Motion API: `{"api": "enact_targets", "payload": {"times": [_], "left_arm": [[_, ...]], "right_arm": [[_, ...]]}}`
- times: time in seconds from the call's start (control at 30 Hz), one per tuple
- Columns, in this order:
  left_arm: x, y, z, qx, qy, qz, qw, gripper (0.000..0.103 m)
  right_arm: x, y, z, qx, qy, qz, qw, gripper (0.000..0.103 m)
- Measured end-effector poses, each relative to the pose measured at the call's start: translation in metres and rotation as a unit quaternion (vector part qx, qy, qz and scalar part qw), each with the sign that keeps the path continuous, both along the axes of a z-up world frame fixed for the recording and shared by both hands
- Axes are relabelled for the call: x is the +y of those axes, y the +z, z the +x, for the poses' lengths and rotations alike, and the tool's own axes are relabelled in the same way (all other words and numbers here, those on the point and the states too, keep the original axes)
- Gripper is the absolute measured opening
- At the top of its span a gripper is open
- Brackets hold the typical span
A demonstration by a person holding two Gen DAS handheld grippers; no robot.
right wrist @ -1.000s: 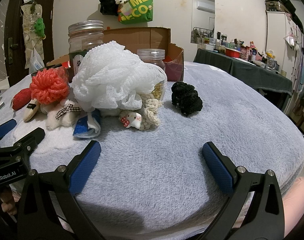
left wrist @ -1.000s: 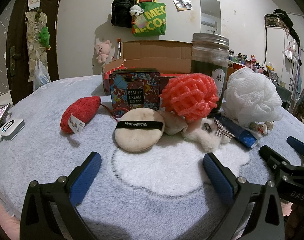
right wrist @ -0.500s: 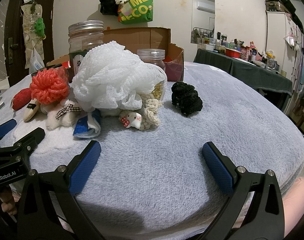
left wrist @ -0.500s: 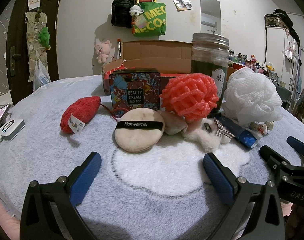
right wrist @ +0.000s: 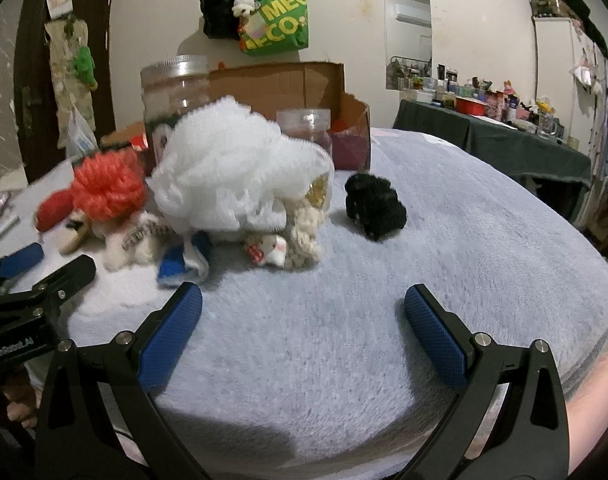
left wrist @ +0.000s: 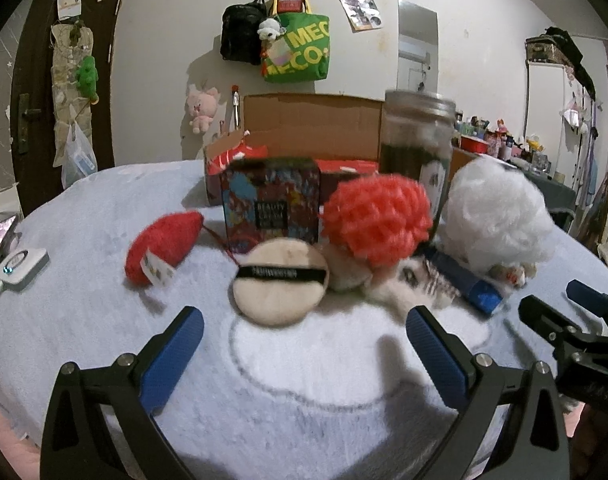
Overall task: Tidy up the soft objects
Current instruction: 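Grasp the red-orange mesh sponge with the left tool while the right tool grasps the white bath puff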
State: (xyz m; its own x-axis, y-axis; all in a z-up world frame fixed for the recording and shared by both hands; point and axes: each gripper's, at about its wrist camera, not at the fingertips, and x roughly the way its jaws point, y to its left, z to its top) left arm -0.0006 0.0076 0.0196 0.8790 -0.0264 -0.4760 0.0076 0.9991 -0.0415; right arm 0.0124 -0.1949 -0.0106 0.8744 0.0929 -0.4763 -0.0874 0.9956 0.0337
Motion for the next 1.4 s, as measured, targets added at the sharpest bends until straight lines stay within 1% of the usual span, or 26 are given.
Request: {"api": "enact_targets", "payload": {"times": [0.13, 0.2, 0.33, 0.43, 0.5, 0.63, 0.83, 0.9, 0.93, 1.03, 1.1, 1.17, 1.2, 1.23, 1.27, 1.3, 1.37, 1.4], "left_arm": [[0.006, 0.018, 0.003, -0.020, -0.014, -0.005, 0.9997, 0.103], [0.006, 0.022, 0.004, -0.026, -0.023, -0.004, 0.9994, 0.103], [0.005, 0.038, 0.016, -0.029, -0.055, -0.005, 0.9981, 0.103], [0.003, 0.047, 0.029, -0.021, -0.081, -0.007, 0.9965, 0.103], [0.000, 0.051, 0.037, -0.016, -0.093, -0.009, 0.9955, 0.100], [-0.004, 0.054, 0.051, -0.009, -0.109, 0.000, 0.9940, 0.100], [-0.011, 0.047, 0.060, 0.008, -0.125, 0.010, 0.9921, 0.093], [-0.012, 0.043, 0.065, 0.019, -0.131, 0.008, 0.9912, 0.087], [-0.012, 0.042, 0.067, 0.023, -0.134, 0.008, 0.9907, 0.085], [-0.015, 0.039, 0.070, 0.034, -0.143, 0.010, 0.9892, 0.074], [-0.017, 0.037, 0.069, 0.039, -0.154, 0.008, 0.9873, 0.061], [-0.018, 0.037, 0.067, 0.039, -0.161, 0.009, 0.9862, 0.056], [-0.018, 0.038, 0.065, 0.036, -0.163, 0.011, 0.9859, 0.053], [-0.018, 0.038, 0.064, 0.035, -0.166, 0.011, 0.9855, 0.052], [-0.019, 0.038, 0.062, 0.034, -0.166, 0.012, 0.9854, 0.050], [-0.019, 0.039, 0.062, 0.033, -0.167, 0.012, 0.9854, 0.048], [-0.019, 0.041, 0.058, 0.029, -0.168, 0.011, 0.9852, 0.047], [-0.019, 0.042, 0.058, 0.027, -0.168, 0.012, 0.9853, 0.045]], "right_arm": [[-0.001, 0.015, 0.000, -0.024, 0.004, -0.001, 1.000, 0.103], [-0.002, 0.027, -0.001, -0.041, 0.015, 0.004, 0.999, 0.103], [-0.003, 0.044, 0.005, -0.060, 0.046, 0.011, 0.997, 0.103], [-0.003, 0.055, 0.015, -0.064, 0.074, 0.017, 0.995, 0.103], [-0.002, 0.060, 0.024, -0.058, 0.093, 0.018, 0.994, 0.103], [-0.001, 0.061, 0.041, -0.035, 0.126, 0.025, 0.991, 0.103], [-0.004, 0.055, 0.063, 0.001, 0.167, 0.038, 0.985, 0.103], [-0.003, 0.052, 0.067, 0.014, 0.182, 0.039, 0.982, 0.103], [-0.002, 0.050, 0.069, 0.020, 0.189, 0.040, 0.981, 0.103], [0.000, 0.045, 0.075, 0.037, 0.209, 0.044, 0.976, 0.103], [0.003, 0.044, 0.077, 0.043, 0.218, 0.044, 0.974, 0.097], [0.004, 0.043, 0.075, 0.047, 0.226, 0.046, 0.972, 0.080], [0.005, 0.043, 0.075, 0.050, 0.231, 0.048, 0.970, 0.076], [0.005, 0.042, 0.074, 0.053, 0.236, 0.050, 0.969, 0.067], [0.005, 0.042, 0.073, 0.053, 0.239, 0.053, 0.968, 0.061], [0.005, 0.042, 0.071, 0.052, 0.239, 0.056, 0.968, 0.058], [0.003, 0.043, 0.066, 0.046, 0.238, 0.061, 0.968, 0.049], [0.002, 0.044, 0.064, 0.043, 0.237, 0.064, 0.969, 0.048]]}}
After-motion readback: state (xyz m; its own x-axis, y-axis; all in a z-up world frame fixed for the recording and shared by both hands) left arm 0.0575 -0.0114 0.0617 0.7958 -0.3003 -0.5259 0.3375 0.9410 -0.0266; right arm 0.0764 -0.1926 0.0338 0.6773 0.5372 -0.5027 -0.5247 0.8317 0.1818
